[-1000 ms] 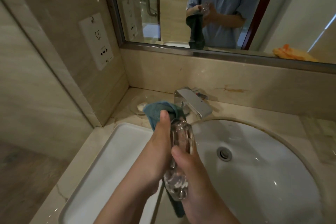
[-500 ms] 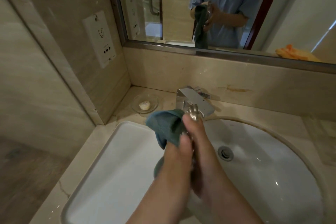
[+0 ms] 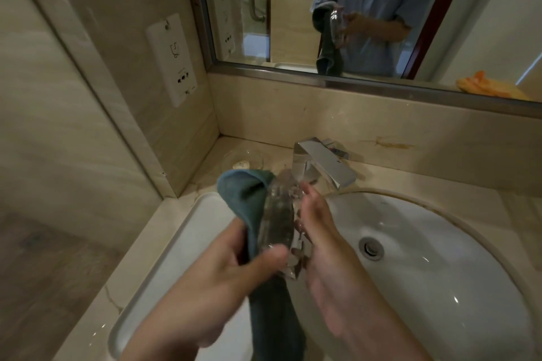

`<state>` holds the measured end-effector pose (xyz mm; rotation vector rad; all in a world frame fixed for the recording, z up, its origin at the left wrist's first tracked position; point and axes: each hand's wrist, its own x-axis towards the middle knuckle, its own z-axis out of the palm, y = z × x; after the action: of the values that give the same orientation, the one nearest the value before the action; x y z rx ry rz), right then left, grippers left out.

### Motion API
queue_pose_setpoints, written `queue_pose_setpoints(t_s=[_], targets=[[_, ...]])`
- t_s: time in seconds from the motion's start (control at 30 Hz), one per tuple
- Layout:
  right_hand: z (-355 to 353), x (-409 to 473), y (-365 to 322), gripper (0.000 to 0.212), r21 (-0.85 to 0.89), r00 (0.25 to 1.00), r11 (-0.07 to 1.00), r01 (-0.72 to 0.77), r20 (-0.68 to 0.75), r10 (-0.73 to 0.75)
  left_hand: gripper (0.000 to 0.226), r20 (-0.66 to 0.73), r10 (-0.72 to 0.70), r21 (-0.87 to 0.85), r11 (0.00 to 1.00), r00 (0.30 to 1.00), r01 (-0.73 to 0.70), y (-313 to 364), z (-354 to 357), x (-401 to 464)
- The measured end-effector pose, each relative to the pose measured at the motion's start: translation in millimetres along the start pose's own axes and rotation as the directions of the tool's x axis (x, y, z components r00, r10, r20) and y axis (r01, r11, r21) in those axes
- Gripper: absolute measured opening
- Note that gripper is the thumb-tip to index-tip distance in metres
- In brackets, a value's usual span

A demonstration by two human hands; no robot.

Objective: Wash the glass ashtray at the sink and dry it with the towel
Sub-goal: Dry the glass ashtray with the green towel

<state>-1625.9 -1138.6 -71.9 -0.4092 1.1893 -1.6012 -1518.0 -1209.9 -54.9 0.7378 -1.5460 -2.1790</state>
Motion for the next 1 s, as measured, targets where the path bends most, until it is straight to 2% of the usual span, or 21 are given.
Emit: queue_pose_setpoints(t_s=[0.07, 0.13, 0.2, 0.23, 0.33, 0.37, 0.47, 0.53, 0.6, 0.67, 0.73, 0.8, 0.9, 1.0], targets=[[-1.2, 2.6, 2.0, 0.063, -0.017, 0.997, 1.0, 0.006, -0.08, -0.007, 0.044, -0.068, 0.03, -0.134, 0.99, 0.997, -0.039, 1.1, -13.5, 0.6], [0.1, 7.1, 5.2, 0.065, 0.008, 0.994, 1.0, 0.012, -0.111, -0.011, 0.061, -0.127, 0.028, -0.209, 0.976, 0.991, -0.054, 1.7, -24.8, 0.3], [1.9, 13.7, 10.2, 0.06, 0.047, 0.987, 0.999, 0.026, -0.159, -0.018, 0.065, -0.173, 0.014, -0.257, 0.965, 0.985, -0.059, 4.1, -28.0, 0.1], [4.7, 16.3, 11.6, 0.054, 0.107, 0.983, 0.994, 0.031, -0.184, -0.011, 0.059, -0.205, 0.02, -0.249, 0.966, 0.979, -0.072, 4.0, -28.4, 0.9], [10.4, 22.3, 12.7, 0.027, 0.321, 0.973, 0.947, 0.027, -0.225, 0.049, 0.017, -0.334, -0.024, -0.186, 0.982, 0.942, -0.041, 5.9, -24.3, 4.6], [11.0, 22.6, 12.6, 0.026, 0.362, 0.975, 0.932, 0.036, -0.217, 0.047, 0.015, -0.399, -0.009, -0.128, 0.991, 0.917, -0.046, 2.0, -25.2, 8.5], [11.8, 23.6, 15.2, 0.026, 0.422, 0.984, 0.904, 0.071, -0.18, 0.007, 0.029, -0.53, 0.09, 0.046, 0.996, 0.843, -0.077, -0.7, -22.9, 15.2], [13.7, 24.4, 16.5, 0.028, 0.45, 0.985, 0.89, 0.073, -0.172, 0.006, 0.038, -0.54, 0.124, 0.126, 0.99, 0.832, -0.066, -4.6, -22.9, 18.0], [13.6, 25.6, 17.3, 0.039, 0.462, 0.984, 0.884, 0.063, -0.178, 0.022, 0.041, -0.535, 0.14, 0.171, 0.984, 0.833, -0.056, -9.9, -23.8, 21.3], [12.8, 27.3, 17.9, 0.052, 0.471, 0.985, 0.88, 0.065, -0.173, 0.019, 0.035, -0.54, 0.148, 0.198, 0.979, 0.829, -0.047, -15.4, -24.7, 25.1], [12.5, 28.5, 18.7, 0.055, 0.478, 0.986, 0.876, 0.067, -0.166, 0.016, 0.031, -0.535, 0.133, 0.203, 0.979, 0.834, -0.026, -20.5, -22.3, 26.9], [11.3, 29.4, 19.8, 0.056, 0.527, 0.989, 0.848, 0.06, -0.145, 0.02, 0.025, -0.506, 0.148, 0.285, 0.958, 0.85, 0.003, -27.4, -20.4, 26.3], [11.8, 26.2, 16.4, 0.05, 0.543, 0.998, 0.839, 0.044, -0.065, -0.01, 0.023, -0.379, 0.278, 0.567, 0.823, 0.883, -0.016, -31.2, -18.0, 23.9], [12.7, 21.9, 15.2, 0.043, 0.445, 1.0, 0.895, -0.018, -0.004, 0.022, 0.022, -0.267, 0.36, 0.685, 0.723, 0.894, -0.087, -27.6, -12.8, 24.0]])
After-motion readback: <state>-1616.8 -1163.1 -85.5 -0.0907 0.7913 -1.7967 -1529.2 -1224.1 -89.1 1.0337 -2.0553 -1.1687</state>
